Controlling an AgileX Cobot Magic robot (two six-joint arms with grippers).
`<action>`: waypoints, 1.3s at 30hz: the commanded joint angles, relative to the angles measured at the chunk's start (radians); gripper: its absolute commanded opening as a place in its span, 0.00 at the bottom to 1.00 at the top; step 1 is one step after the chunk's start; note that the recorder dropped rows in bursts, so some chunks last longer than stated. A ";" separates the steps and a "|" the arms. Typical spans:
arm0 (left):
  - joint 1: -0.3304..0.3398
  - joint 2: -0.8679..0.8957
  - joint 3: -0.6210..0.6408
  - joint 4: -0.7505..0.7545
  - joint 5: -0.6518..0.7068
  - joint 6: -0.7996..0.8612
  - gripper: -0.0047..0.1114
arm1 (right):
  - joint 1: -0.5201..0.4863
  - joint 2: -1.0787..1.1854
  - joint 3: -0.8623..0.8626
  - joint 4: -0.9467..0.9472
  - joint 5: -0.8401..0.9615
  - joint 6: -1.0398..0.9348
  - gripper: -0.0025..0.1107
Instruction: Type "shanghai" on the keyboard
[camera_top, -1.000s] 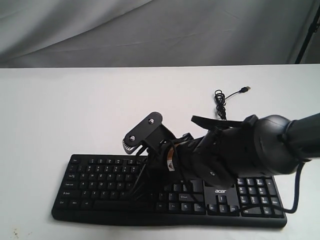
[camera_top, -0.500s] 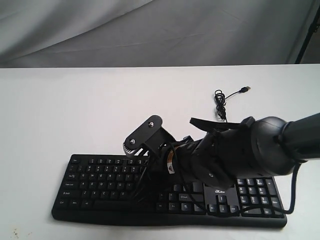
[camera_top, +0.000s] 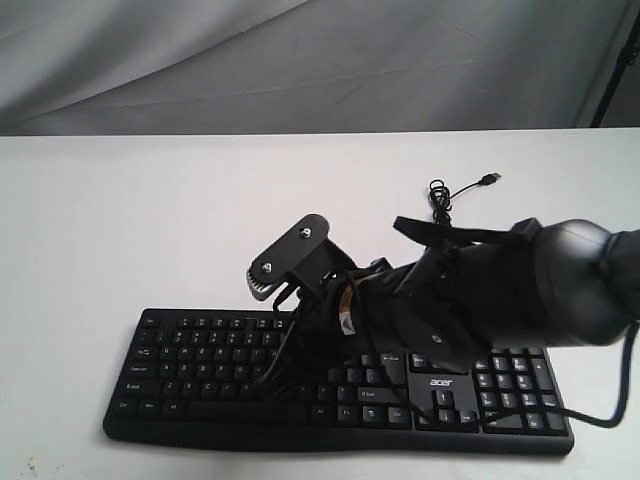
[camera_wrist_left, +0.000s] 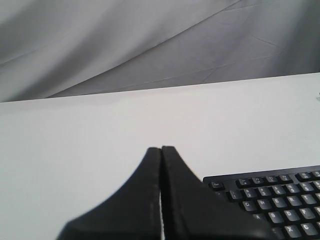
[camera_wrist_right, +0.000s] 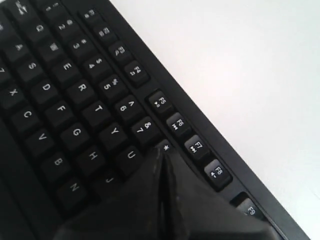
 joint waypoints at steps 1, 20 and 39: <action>-0.004 -0.003 0.004 0.001 -0.005 -0.003 0.04 | 0.017 -0.108 0.080 -0.010 -0.039 -0.009 0.02; -0.004 -0.003 0.004 0.001 -0.005 -0.003 0.04 | 0.017 -0.413 0.477 0.001 -0.342 0.018 0.02; -0.004 -0.003 0.004 0.001 -0.005 -0.003 0.04 | 0.015 -0.780 0.671 0.054 -0.316 0.018 0.02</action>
